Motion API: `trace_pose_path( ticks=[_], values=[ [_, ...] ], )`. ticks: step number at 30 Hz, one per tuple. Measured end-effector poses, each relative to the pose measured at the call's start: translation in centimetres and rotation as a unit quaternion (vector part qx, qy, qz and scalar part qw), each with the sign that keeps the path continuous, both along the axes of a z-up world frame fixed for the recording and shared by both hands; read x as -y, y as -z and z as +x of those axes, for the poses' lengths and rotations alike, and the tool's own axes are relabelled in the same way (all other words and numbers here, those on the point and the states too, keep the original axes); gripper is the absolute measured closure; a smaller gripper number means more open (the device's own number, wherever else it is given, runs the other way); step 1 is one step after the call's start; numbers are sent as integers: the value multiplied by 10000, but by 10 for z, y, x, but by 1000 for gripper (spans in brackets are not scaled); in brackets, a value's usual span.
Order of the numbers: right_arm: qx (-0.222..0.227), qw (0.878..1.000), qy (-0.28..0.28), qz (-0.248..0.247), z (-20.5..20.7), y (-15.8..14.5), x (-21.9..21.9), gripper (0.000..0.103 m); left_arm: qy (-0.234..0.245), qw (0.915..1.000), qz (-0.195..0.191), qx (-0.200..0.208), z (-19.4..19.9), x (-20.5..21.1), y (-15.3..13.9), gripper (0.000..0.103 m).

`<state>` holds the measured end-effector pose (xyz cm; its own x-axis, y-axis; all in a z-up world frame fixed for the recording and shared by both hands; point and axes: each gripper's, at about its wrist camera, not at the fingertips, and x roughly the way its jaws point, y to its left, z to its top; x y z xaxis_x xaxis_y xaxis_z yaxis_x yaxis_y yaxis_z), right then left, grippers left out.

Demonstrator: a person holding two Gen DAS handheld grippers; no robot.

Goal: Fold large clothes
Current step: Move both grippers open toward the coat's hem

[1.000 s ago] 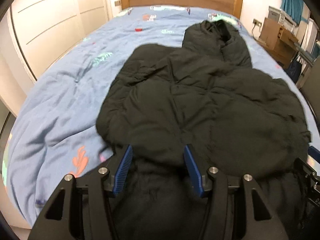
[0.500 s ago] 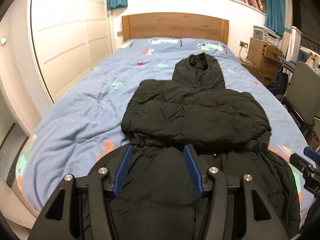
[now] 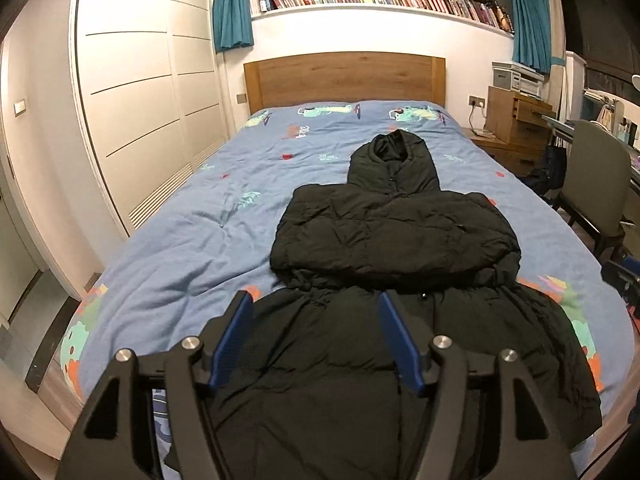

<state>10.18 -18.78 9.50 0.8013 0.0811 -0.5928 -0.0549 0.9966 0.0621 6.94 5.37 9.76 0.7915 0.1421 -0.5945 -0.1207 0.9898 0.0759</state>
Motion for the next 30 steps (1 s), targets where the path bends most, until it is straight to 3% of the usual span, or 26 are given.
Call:
trace_pose_path(
  ticks=[8, 19, 25, 30],
  values=[
    [-60, 9999, -21, -80, 22, -1, 0, 22, 36, 9993, -38, -371, 35, -22, 15, 38],
    [-60, 9999, -111, -60, 116, -14, 4, 15, 105, 9968, 99, -785, 135, -48, 20, 38],
    [-115, 9998, -156, -19, 202, -17, 13, 12, 293, 9937, -476, -969, 247, -81, 14, 38],
    [-230, 9988, -397, 187, 320, -18, 18, 12, 584, 9902, -646, -1089, 359, -87, 21, 38]
  ],
)
